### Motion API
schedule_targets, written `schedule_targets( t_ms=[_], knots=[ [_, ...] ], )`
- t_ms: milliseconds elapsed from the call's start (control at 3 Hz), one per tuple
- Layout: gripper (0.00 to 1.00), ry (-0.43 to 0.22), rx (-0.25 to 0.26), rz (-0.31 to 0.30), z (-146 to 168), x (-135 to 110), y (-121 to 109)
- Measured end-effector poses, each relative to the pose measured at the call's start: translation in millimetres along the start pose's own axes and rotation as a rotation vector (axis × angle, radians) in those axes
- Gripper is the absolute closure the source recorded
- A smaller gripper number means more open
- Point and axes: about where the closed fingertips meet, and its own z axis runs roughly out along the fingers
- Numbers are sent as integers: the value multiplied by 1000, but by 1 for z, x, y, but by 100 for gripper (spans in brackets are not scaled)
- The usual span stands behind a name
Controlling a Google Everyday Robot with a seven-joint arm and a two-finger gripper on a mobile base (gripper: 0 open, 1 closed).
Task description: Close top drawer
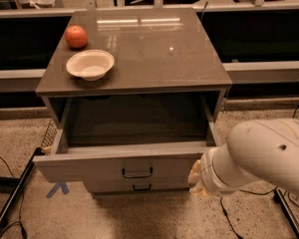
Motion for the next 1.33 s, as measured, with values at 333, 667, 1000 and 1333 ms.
schedule_targets(
  t_ms=[333, 667, 1000, 1333],
  knots=[
    [88, 0, 1, -7, 3, -2, 2],
    [100, 2, 2, -9, 3, -2, 2],
    [100, -19, 19, -11, 35, -9, -11],
    [100, -59, 56, -29, 63, -18, -30]
  ],
)
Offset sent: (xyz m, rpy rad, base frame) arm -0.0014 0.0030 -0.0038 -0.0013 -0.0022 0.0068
